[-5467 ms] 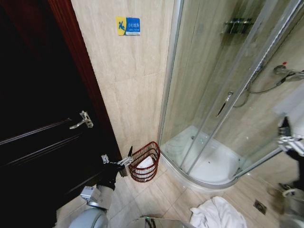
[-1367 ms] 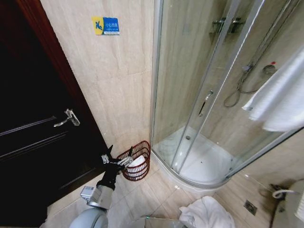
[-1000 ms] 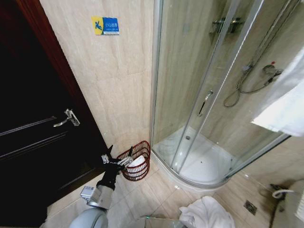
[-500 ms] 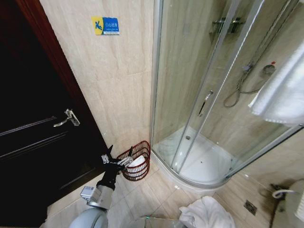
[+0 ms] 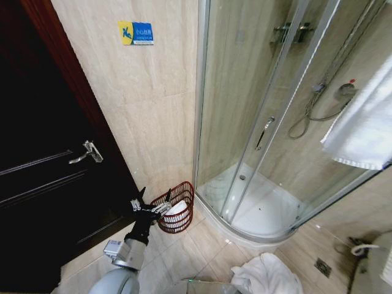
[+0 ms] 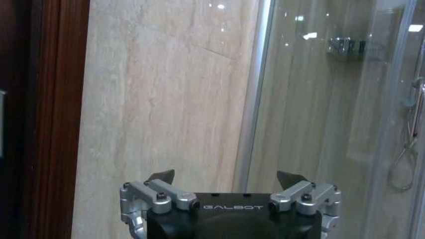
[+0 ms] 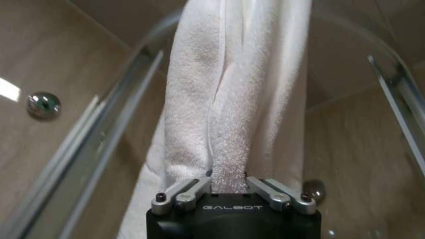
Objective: Discard the used towel into the hamper.
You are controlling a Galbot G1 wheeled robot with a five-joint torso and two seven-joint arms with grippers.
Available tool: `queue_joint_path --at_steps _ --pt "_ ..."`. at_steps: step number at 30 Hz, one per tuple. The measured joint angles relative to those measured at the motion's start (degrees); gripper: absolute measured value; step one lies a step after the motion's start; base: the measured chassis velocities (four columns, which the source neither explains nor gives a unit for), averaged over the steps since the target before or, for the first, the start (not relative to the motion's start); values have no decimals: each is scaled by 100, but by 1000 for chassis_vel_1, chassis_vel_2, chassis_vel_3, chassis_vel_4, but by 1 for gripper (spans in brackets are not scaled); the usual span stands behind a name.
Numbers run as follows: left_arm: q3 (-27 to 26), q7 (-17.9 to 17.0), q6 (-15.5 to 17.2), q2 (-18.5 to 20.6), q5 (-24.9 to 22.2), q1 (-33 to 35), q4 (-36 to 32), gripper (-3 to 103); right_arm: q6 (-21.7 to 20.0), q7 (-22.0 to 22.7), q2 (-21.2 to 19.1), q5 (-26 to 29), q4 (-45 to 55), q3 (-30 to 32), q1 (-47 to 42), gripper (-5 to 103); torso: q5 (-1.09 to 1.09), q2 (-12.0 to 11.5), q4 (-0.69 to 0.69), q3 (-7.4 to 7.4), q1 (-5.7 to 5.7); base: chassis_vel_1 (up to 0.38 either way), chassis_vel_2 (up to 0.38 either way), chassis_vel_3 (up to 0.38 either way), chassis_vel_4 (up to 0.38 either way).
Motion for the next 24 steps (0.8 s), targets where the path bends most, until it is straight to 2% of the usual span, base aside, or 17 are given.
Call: queue_joint_path --at_steps 4,6,7,8,10,12,20,24 --pt "0 0 0 0 0 0 0 100 195 -2 -44 -84 201 362 -280 8 -1 0 1 0 0 0 0 0 0" --pt "0 0 0 0 0 0 0 100 264 -5 -45 -166 393 981 -756 8 0 0 3 0 1 0 0 0 0" --pt "0 0 0 -1 0 0 0 100 289 -22 -31 -187 530 1441 -1150 8 -3 0 -1 0 1 0 0 0 0" --pt "0 0 0 -1 0 0 0 100 289 -22 -31 -187 530 1441 -1150 8 -3 0 -1 0 1 0 0 0 0" --pt "0 0 0 0 0 0 0 100 292 -105 75 -261 740 1927 -1596 8 -2 0 -3 -2 -2 0 0 0 0" --pt "0 0 0 0 0 0 0 100 293 -160 147 -331 830 2101 -1746 8 3 0 -1 -1 -2 0 0 0 0" --pt "0 0 0 -1 0 0 0 100 235 -109 340 -483 1149 2576 -2031 8 -2 0 1 -1 -1 0 0 0 0" --pt "1 0 0 -1 0 0 0 100 462 -24 613 -675 1214 2974 -2482 8 -4 0 2 0 0 0 0 0 0"
